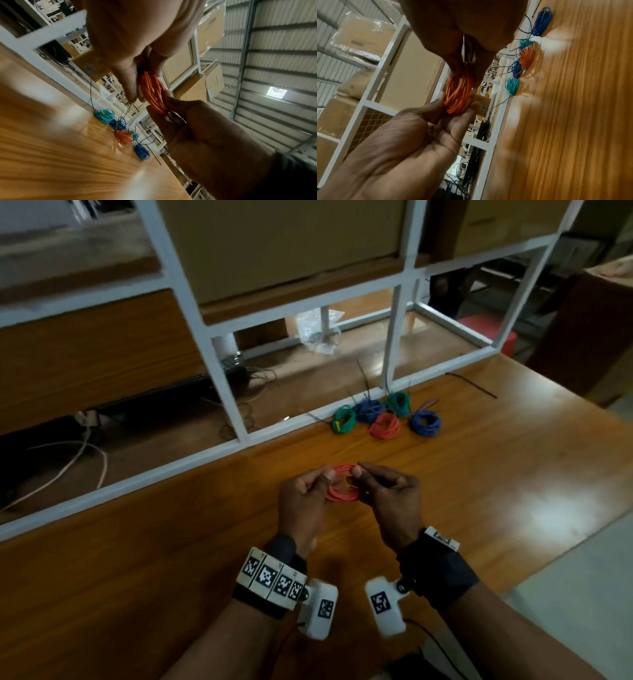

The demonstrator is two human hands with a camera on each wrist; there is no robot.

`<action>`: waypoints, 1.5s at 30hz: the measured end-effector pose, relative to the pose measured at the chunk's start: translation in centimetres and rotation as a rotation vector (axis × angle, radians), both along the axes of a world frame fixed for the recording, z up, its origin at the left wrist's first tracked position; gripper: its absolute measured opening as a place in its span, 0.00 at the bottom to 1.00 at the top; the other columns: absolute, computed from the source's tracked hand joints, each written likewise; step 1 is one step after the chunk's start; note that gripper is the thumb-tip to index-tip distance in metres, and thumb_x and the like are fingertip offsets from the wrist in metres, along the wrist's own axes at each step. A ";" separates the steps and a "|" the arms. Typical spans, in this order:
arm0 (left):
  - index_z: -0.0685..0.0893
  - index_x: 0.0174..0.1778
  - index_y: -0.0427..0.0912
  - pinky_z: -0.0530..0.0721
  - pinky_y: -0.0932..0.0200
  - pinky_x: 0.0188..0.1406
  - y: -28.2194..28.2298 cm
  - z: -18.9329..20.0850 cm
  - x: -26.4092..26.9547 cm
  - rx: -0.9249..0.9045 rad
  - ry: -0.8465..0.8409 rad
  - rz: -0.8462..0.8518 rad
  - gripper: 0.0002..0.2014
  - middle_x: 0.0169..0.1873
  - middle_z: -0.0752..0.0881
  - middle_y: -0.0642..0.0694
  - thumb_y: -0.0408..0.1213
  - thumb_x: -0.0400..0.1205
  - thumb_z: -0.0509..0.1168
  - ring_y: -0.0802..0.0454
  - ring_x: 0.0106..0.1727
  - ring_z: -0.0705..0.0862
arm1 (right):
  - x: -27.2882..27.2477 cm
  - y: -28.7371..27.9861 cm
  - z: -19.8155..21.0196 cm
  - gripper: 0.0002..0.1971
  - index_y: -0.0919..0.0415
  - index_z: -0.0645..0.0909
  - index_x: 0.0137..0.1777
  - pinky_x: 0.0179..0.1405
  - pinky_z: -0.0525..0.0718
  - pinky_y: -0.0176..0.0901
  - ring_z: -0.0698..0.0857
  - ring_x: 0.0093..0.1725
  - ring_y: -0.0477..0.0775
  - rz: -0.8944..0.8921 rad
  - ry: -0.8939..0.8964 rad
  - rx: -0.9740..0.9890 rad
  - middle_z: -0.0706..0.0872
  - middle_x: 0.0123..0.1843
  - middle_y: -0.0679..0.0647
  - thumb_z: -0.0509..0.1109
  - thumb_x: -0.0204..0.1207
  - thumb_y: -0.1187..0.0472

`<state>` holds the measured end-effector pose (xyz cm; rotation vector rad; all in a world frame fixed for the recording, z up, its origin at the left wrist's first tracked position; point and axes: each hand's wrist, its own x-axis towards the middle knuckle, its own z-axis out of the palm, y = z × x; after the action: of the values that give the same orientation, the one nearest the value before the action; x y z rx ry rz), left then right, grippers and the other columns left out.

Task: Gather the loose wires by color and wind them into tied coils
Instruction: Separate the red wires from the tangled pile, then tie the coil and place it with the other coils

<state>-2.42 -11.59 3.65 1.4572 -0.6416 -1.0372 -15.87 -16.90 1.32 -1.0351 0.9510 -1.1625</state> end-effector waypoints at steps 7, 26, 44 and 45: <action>0.90 0.58 0.42 0.88 0.43 0.59 -9.6 0.9 -8.4 0.062 -0.018 -0.032 0.13 0.50 0.93 0.44 0.45 0.86 0.67 0.47 0.55 0.91 | -7.1 -10.5 -1.7 0.07 0.58 0.93 0.55 0.49 0.94 0.65 0.95 0.47 0.55 -0.057 0.120 0.017 0.96 0.46 0.55 0.81 0.79 0.59; 0.85 0.66 0.38 0.90 0.45 0.52 -22.6 -1.9 -12.8 0.044 0.091 0.078 0.14 0.47 0.93 0.43 0.37 0.86 0.66 0.46 0.53 0.91 | -22.8 -37.2 0.2 0.10 0.58 0.91 0.49 0.42 0.88 0.56 0.91 0.46 0.59 0.239 0.897 -0.113 0.93 0.46 0.55 0.73 0.85 0.52; 0.84 0.67 0.39 0.91 0.59 0.44 -27.3 -4.2 -12.6 0.000 0.048 0.126 0.13 0.48 0.93 0.46 0.34 0.87 0.64 0.56 0.48 0.92 | -22.0 -50.4 -4.4 0.09 0.62 0.87 0.47 0.46 0.93 0.56 0.92 0.44 0.61 0.215 1.140 0.256 0.92 0.46 0.59 0.81 0.69 0.64; 0.85 0.66 0.40 0.90 0.59 0.44 -27.2 -4.3 -12.6 -0.002 0.046 0.128 0.13 0.49 0.93 0.46 0.34 0.87 0.64 0.56 0.49 0.92 | -22.1 -49.5 -3.7 0.08 0.64 0.88 0.49 0.47 0.93 0.53 0.91 0.46 0.58 0.250 1.042 0.316 0.93 0.47 0.59 0.80 0.71 0.64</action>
<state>-15.02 -38.77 -0.60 1.4492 -0.5097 -0.9678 -37.95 -66.39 -2.34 -1.4557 1.6734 -0.1769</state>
